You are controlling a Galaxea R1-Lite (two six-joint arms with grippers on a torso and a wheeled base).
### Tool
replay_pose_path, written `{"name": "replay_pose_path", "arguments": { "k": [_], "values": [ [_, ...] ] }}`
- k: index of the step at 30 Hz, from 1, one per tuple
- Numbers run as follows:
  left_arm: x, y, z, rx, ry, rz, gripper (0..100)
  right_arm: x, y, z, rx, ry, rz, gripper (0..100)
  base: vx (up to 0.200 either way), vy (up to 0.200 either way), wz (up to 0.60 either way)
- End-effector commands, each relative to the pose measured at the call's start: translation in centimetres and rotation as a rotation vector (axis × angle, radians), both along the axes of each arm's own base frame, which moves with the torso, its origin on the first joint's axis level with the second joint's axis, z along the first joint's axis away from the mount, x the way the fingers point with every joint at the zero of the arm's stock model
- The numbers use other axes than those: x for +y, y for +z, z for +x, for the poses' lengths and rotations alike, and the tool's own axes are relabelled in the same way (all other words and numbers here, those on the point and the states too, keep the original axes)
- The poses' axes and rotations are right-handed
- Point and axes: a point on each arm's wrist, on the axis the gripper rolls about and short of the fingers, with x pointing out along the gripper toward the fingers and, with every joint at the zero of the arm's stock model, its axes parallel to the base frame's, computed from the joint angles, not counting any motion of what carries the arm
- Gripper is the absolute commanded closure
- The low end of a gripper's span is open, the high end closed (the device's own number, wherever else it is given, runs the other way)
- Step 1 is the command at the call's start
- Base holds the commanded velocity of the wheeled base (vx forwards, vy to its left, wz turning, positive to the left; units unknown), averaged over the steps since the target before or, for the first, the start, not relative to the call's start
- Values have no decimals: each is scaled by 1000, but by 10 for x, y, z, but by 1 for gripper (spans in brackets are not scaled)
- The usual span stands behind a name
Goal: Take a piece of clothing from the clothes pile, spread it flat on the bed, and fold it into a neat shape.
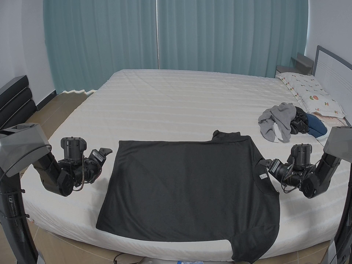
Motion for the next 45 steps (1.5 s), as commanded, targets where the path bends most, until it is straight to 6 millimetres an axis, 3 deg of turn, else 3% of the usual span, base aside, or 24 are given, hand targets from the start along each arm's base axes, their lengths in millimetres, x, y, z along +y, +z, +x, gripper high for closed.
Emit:
{"name": "replay_pose_path", "arguments": {
  "k": [1,8,15,22,30,45],
  "values": [
    [-5,2,-89,85,-69,-24,0,0,8,-90,35,99,121,0,-200,0,0],
    [-4,-3,-98,125,-146,-66,0,1,0,-90,69,111,135,0,-200,0,0],
    [8,-12,-95,131,-176,-17,0,1,0,-91,68,117,139,0,0,0,0],
    [22,-21,-89,82,-402,22,0,5,0,-92,76,132,141,0,0,0,0],
    [22,-44,-64,61,-478,135,0,6,-1,-94,84,136,140,0,0,0,0],
    [4,-57,-51,84,-443,247,0,6,-1,-93,80,137,141,0,0,0,0]
  ]
}}
